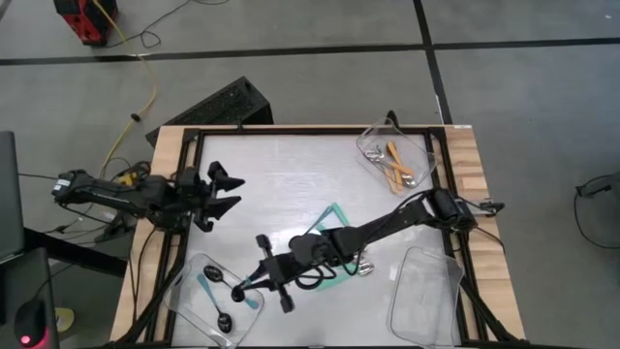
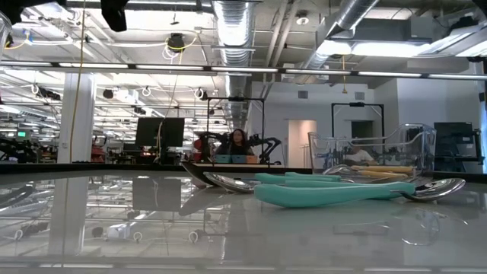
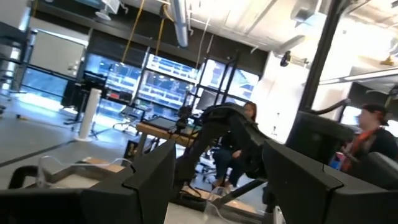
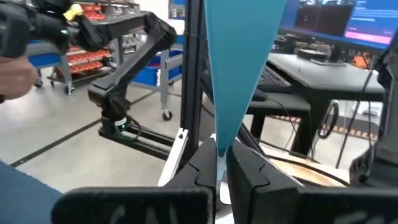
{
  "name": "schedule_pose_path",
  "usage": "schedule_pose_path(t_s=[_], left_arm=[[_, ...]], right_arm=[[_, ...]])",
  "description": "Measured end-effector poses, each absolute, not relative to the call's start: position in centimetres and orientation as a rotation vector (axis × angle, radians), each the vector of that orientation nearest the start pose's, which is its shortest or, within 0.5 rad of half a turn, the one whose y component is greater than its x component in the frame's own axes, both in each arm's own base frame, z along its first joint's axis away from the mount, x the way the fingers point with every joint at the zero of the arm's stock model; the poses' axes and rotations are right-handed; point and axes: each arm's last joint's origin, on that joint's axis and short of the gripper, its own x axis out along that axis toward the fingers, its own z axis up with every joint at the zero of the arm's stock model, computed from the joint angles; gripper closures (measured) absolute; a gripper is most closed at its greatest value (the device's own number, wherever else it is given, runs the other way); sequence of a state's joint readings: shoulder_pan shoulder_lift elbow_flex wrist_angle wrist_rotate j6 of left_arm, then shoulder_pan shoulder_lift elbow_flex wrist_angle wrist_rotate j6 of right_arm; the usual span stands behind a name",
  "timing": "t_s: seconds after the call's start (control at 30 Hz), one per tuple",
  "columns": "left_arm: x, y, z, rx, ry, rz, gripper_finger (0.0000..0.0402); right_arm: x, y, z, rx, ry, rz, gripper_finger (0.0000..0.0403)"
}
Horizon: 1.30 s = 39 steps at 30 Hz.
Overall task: Sort silverware by color (type)
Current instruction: Put the blue spoon into the bottom left transparent bin
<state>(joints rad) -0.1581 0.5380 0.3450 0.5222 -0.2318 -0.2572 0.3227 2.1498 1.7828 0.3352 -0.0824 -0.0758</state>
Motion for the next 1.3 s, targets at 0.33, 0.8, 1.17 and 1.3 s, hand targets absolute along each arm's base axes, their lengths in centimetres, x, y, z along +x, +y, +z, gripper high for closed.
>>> schedule_pose_path(t_s=[0.33, 0.8, 1.17, 1.3], left_arm=[[12.6, -1.4, 28.3, -0.318, -0.326, 0.021, 0.0176], [12.5, -1.3, 28.2, -0.316, -0.313, 0.025, 0.0176], [12.4, -1.2, 28.1, -0.337, -0.308, 0.072, 0.0176], [12.5, -1.2, 27.9, -0.333, -0.286, 0.073, 0.0176]], right_arm=[[49.0, 14.2, 28.8, 0.065, 0.07, 0.507, 0.0367], [50.0, 13.9, 27.1, 0.077, 0.021, 0.581, 0.0367], [53.0, 13.6, 25.5, 0.144, 0.041, 0.606, 0.0367], [53.1, 13.6, 25.2, 0.143, 0.062, 0.607, 0.0367]])
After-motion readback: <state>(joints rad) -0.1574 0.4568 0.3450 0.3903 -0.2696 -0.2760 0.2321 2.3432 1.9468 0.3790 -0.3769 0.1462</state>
